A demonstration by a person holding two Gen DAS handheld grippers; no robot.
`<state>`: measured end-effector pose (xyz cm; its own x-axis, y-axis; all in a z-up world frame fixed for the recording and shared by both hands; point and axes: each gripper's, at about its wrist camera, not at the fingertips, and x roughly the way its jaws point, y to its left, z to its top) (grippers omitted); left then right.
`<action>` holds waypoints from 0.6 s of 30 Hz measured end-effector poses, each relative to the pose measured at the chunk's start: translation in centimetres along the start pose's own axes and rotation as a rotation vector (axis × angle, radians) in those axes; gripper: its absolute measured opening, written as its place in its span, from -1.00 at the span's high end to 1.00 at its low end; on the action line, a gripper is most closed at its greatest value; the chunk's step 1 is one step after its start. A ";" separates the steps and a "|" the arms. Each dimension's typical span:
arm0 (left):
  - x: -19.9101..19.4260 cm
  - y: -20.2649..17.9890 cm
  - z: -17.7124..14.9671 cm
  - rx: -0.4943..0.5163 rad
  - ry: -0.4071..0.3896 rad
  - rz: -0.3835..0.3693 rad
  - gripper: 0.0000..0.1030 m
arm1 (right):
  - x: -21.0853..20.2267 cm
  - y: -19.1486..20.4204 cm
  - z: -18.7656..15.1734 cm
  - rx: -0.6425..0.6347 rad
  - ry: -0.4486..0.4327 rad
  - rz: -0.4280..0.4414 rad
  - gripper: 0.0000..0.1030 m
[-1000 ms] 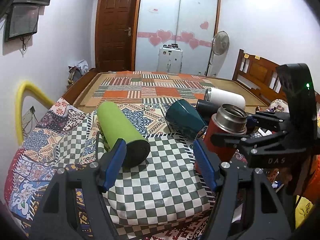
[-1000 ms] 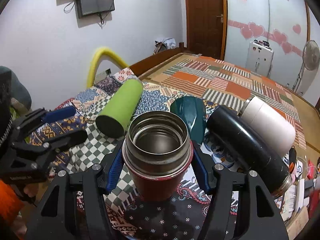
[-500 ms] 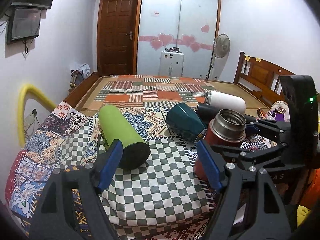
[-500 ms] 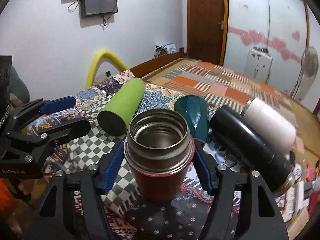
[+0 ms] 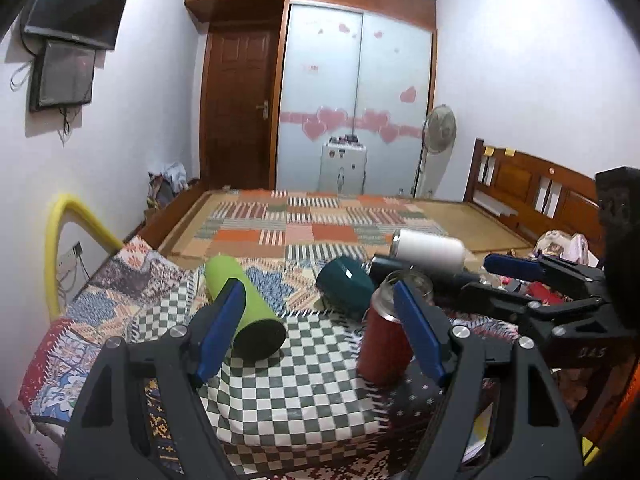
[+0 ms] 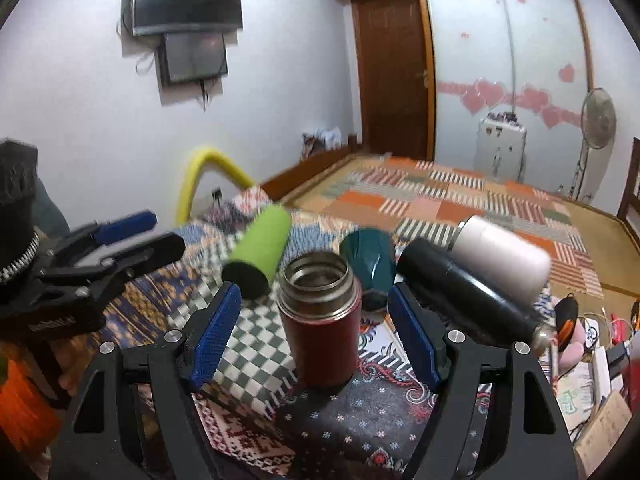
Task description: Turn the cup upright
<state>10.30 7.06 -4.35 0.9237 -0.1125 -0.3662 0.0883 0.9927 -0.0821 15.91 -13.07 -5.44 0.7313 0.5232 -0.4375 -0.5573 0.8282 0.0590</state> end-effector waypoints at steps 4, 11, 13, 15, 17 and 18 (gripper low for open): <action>-3.3 -2.0 0.6 0.030 -0.090 0.033 -0.49 | -3.4 1.0 0.4 -0.009 -0.102 -0.038 -0.43; -8.4 -4.6 1.3 0.047 -0.203 0.049 -0.49 | -8.2 2.4 0.6 -0.015 -0.246 -0.095 -0.43; -9.4 -5.3 1.3 0.048 -0.227 0.056 -0.49 | -9.3 2.7 0.6 -0.005 -0.278 -0.098 -0.43; -10.2 -5.8 1.2 0.048 -0.241 0.054 -0.53 | -10.1 2.9 0.4 0.009 -0.307 -0.102 -0.43; -11.1 -6.3 1.1 0.051 -0.257 0.057 -0.56 | -10.7 3.1 0.2 0.017 -0.327 -0.115 -0.43; -11.4 -6.4 1.0 0.052 -0.262 0.059 -0.59 | -11.0 3.2 0.0 0.018 -0.337 -0.123 -0.44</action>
<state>-0.41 2.00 1.25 0.9921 -0.0458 -0.1165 0.0440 0.9989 -0.0175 6.09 -16.17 -0.48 0.8825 0.4540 -0.1223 -0.4525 0.8908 0.0417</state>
